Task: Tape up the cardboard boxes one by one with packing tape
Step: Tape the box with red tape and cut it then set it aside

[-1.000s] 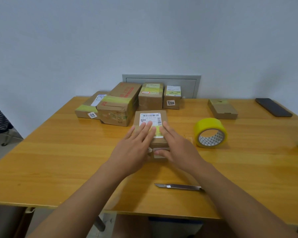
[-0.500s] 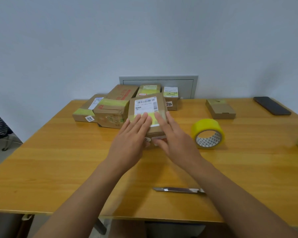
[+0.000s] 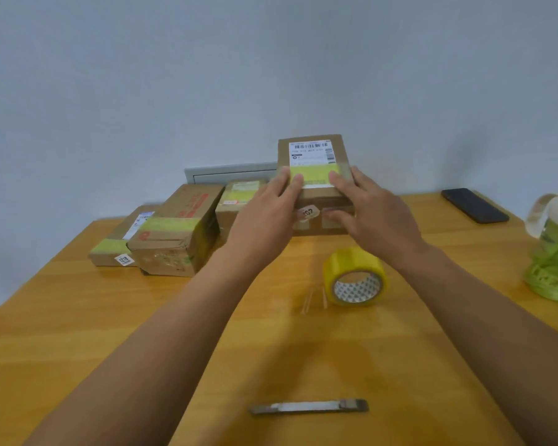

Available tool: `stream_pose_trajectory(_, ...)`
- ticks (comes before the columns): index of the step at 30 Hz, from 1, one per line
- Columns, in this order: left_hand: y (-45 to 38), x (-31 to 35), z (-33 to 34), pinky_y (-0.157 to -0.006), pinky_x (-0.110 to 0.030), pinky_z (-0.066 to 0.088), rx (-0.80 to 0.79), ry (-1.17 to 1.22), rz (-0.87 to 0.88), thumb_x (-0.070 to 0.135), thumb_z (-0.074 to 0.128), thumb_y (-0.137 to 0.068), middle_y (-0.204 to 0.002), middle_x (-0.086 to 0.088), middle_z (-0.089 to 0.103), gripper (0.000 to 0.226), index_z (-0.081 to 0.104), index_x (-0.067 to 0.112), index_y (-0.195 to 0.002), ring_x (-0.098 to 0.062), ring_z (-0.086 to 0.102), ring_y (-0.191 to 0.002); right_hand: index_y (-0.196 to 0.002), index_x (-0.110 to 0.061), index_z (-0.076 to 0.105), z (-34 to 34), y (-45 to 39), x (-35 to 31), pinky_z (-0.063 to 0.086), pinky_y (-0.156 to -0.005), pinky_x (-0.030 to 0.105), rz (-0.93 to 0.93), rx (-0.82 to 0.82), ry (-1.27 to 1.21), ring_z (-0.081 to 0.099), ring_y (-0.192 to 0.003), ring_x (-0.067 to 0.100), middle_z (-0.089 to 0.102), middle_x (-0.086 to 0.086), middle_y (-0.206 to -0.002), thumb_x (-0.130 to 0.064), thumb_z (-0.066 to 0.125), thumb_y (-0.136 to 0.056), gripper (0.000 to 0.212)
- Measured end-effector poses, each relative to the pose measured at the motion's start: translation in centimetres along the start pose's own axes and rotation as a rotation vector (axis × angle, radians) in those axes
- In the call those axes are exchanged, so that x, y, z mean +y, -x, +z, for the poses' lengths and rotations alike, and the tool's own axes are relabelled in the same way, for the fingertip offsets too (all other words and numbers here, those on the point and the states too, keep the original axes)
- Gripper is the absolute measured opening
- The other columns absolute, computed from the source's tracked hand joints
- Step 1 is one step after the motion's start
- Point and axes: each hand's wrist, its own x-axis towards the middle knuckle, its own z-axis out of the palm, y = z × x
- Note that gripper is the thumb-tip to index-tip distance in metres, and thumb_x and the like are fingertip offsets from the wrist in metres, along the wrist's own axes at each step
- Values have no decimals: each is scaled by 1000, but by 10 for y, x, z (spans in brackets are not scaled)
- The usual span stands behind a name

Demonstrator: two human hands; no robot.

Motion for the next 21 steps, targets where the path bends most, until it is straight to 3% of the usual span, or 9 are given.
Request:
stream_pose_trajectory(10,-56,15,95,-114,-41,29,-163,56,20,23,45,-104,-163,-10,15,58,21,13,-155,-28,22,-147,-145,-21,45,47,-32,82,44,-97,40,98,-172,-56,51,-123,29,52,6,-141,-42,71,-86,67)
stream_pose_trajectory(21,-83,-8,161,-108,-49,41,-238,-15,1,23,52,-101,-161,-8,24,59,24,24,-154,-33,25,-146,-139,-20,52,108,-70,114,39,-97,33,140,-272,-80,48,-124,25,54,7,-135,-40,75,-82,65)
